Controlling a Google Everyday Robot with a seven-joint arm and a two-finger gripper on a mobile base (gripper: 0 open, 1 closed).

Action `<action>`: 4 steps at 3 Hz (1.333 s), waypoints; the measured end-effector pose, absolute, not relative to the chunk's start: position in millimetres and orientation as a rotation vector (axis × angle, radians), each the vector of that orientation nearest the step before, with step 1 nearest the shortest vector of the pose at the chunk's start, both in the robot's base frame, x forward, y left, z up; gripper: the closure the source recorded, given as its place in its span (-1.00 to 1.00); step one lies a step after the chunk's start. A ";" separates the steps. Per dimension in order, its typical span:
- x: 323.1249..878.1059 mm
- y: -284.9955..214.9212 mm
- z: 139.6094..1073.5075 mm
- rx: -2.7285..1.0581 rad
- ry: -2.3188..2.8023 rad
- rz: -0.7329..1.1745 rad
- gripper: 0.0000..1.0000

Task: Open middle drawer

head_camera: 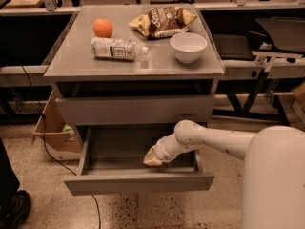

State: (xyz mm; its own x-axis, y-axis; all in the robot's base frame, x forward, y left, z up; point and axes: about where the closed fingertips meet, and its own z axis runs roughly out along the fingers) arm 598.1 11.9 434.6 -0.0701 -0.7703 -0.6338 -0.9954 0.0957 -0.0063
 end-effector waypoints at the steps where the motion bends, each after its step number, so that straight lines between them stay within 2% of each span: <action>1: 557.6 8.2 432.6 -1.768 1.924 0.667 1.00; 2: 510.3 -1.1 433.2 -1.808 1.972 0.729 1.00; 4: 471.1 -9.4 440.6 -1.843 1.996 0.773 1.00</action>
Offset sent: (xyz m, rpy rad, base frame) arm -0.1424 -0.0277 0.0029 -0.0736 0.2212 0.0751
